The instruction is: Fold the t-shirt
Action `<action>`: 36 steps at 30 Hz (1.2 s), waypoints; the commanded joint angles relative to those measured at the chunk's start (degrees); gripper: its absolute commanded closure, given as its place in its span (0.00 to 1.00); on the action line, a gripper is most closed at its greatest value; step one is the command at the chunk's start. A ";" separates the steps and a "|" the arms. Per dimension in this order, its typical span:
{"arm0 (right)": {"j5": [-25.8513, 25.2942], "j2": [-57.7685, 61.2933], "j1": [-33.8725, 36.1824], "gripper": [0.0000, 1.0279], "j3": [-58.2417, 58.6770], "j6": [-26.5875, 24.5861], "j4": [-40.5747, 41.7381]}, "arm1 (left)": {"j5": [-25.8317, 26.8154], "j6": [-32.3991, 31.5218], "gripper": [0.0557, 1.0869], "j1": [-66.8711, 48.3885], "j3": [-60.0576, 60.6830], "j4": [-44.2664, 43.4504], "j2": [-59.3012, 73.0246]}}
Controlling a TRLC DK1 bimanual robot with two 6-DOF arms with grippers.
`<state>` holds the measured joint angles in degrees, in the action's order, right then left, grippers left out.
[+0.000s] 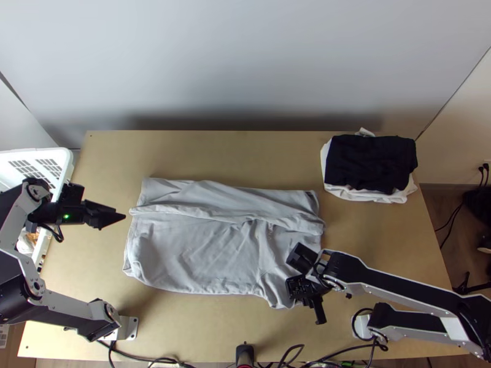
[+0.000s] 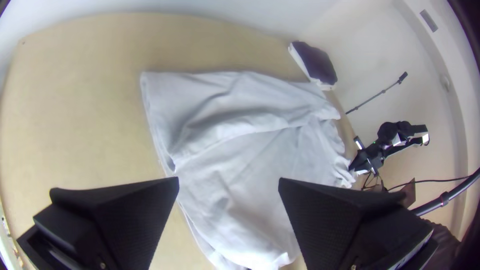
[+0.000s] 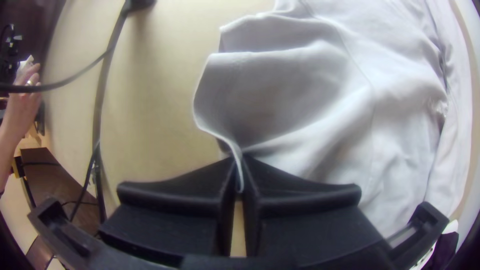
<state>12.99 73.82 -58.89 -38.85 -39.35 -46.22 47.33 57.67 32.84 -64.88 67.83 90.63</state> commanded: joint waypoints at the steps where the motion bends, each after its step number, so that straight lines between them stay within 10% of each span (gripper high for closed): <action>1: 0.10 0.27 0.09 0.97 -0.08 0.95 0.34 | -5.58 2.97 0.06 2.84 1.60 4.15 0.07; 5: 0.10 0.36 0.18 0.97 -0.26 1.30 0.43 | -18.77 2.71 0.06 1.96 -0.16 12.94 0.34; 20: 1.24 4.31 -0.17 0.97 -3.78 4.37 0.07 | -19.91 -15.48 0.06 -20.89 13.55 6.43 -0.19; 36: 1.51 6.07 -0.17 0.97 -5.27 5.16 0.07 | -30.81 -13.28 0.07 -15.70 15.49 5.82 -0.63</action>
<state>14.41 78.98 -59.11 -43.05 -34.30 -46.28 19.53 43.72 16.29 -51.46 75.26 90.48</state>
